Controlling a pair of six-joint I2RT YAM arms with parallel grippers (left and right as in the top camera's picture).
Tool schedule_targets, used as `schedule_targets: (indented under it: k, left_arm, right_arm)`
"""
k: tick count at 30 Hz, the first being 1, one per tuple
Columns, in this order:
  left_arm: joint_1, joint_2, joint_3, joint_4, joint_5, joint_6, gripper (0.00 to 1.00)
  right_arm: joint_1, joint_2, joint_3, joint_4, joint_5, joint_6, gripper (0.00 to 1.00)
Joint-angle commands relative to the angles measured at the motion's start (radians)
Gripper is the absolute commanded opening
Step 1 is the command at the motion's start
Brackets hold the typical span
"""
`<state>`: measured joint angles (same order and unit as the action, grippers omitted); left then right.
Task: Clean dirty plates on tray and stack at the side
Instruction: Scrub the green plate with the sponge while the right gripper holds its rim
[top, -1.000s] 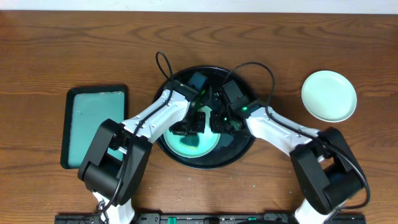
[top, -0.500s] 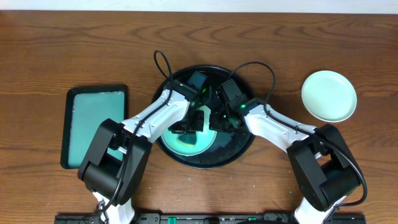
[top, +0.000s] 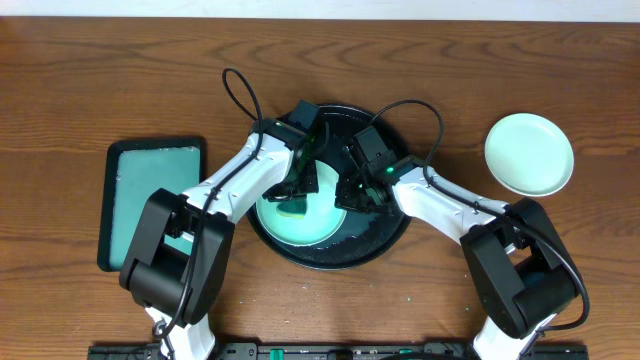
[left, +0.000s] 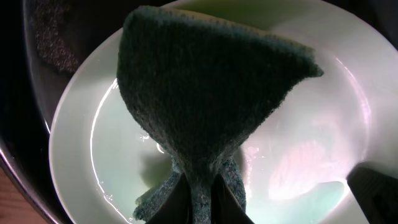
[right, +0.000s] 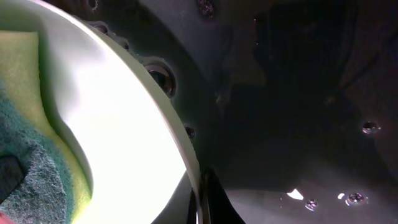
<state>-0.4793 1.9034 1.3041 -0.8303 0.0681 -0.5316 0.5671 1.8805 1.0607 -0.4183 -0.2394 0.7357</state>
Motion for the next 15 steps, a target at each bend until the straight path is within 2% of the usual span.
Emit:
schedule_targets:
  k: [1,4,12,15]
  left_arm:
    - [0.015,-0.021,0.031,-0.011,-0.003,-0.027,0.07]
    - [0.014,-0.02,0.031,-0.021,0.061,-0.013,0.07]
    - [-0.009,-0.02,0.031,-0.021,0.357,0.146,0.07]
    - [-0.029,-0.02,0.031,-0.024,0.412,0.189,0.07]
  right_arm:
    - [0.034,0.097,-0.043,-0.013,0.03,0.027,0.01]
    - [0.034,0.097,-0.043,-0.013,0.034,0.027,0.01]
    - [0.034,0.097,-0.043,-0.013,0.033,0.027,0.02]
    - [0.034,0.097,-0.043,-0.013,0.033,0.027,0.01]
